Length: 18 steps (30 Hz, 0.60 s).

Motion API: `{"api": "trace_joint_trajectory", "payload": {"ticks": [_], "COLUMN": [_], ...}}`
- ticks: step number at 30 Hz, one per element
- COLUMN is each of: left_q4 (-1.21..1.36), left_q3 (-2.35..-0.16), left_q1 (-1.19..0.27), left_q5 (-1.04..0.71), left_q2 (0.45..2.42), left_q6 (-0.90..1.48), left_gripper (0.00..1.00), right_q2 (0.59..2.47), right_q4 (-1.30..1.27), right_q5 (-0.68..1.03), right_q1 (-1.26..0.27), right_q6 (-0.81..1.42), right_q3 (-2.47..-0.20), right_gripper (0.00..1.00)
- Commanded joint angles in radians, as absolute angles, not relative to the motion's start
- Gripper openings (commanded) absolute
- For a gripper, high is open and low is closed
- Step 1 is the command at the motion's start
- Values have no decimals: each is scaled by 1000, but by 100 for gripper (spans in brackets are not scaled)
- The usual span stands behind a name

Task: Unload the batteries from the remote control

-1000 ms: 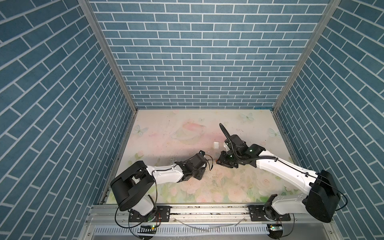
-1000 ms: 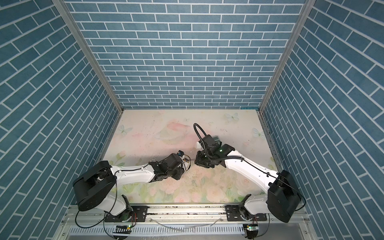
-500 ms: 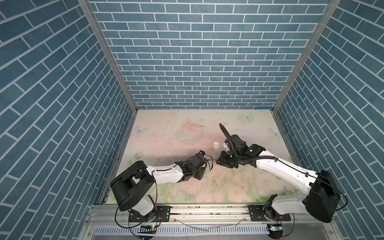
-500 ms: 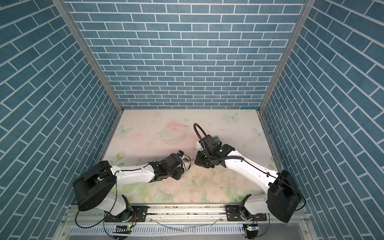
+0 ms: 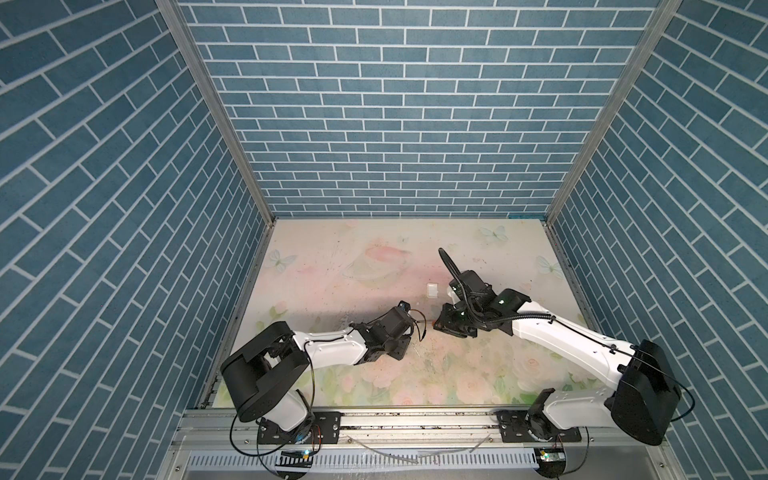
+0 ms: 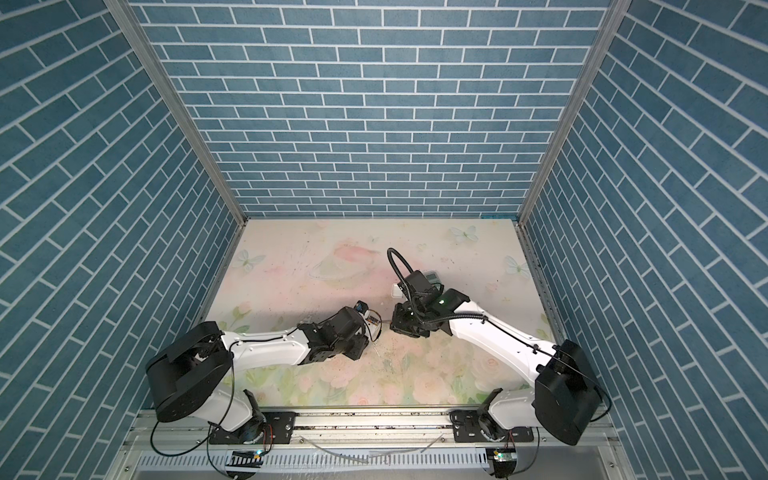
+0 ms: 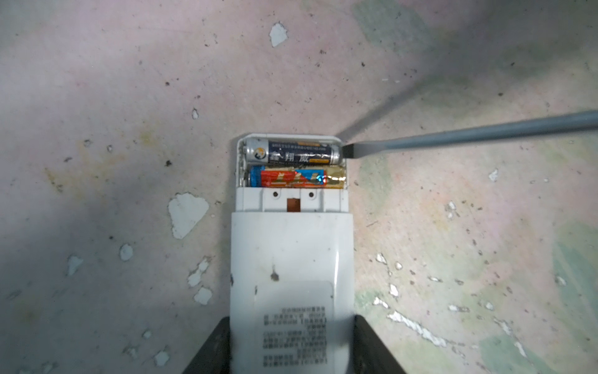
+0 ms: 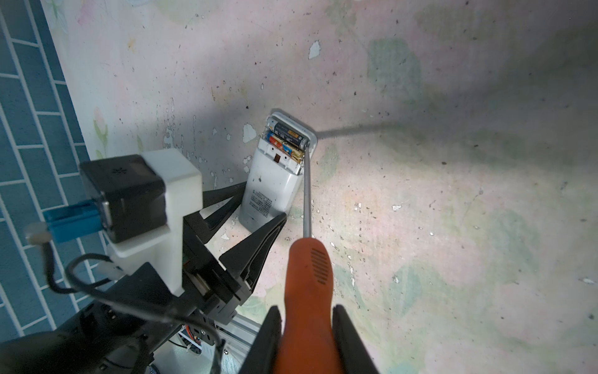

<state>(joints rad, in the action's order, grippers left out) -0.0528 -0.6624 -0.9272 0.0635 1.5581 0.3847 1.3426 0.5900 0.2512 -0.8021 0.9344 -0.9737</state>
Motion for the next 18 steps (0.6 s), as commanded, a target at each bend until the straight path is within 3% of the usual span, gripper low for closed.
{"api": "trace_joint_trajectory", "payload": {"ticks": [1,18], "left_q4": [-170,-163], "left_q3": [-603,-606], "left_q1": [-952,-953], "left_q5": [-105,-115], "left_q2": [1642,1655], "left_q6": [374,369], "left_gripper": [5,4], "right_q2": [1345,1372], "right_q4": [598,446], "right_q5": [256,307], "right_q1": [-799,-801], "right_q6": [935,963], "right_q3": [-946,-926], "right_gripper": [0,0]}}
